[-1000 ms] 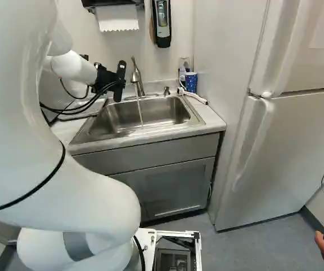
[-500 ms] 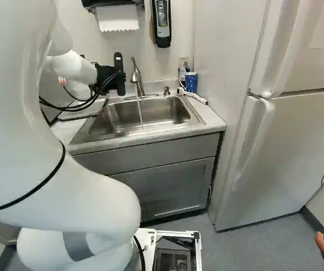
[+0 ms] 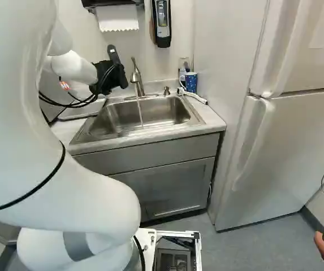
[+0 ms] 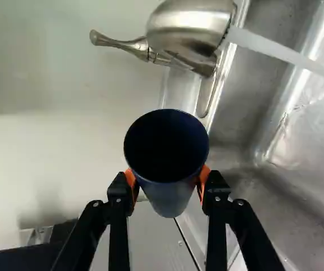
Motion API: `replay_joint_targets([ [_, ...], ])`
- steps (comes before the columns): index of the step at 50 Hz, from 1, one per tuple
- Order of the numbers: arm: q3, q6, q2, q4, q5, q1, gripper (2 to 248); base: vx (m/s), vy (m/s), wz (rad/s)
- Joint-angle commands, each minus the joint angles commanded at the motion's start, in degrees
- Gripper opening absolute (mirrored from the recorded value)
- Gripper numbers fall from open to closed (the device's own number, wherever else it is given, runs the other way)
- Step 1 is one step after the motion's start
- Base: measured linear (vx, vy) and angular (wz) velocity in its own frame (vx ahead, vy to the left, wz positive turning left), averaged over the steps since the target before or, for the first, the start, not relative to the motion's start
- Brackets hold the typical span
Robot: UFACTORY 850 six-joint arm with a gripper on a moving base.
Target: Rinse the cup and place it in the tray
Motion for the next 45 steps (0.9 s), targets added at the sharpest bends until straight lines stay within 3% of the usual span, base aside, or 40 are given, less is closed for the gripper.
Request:
replay_joint_targets([
  [45, 0.0, -27.1, 0.0, 0.0, 0.0, 0.0, 122, 0.000, 0.000, 0.000],
])
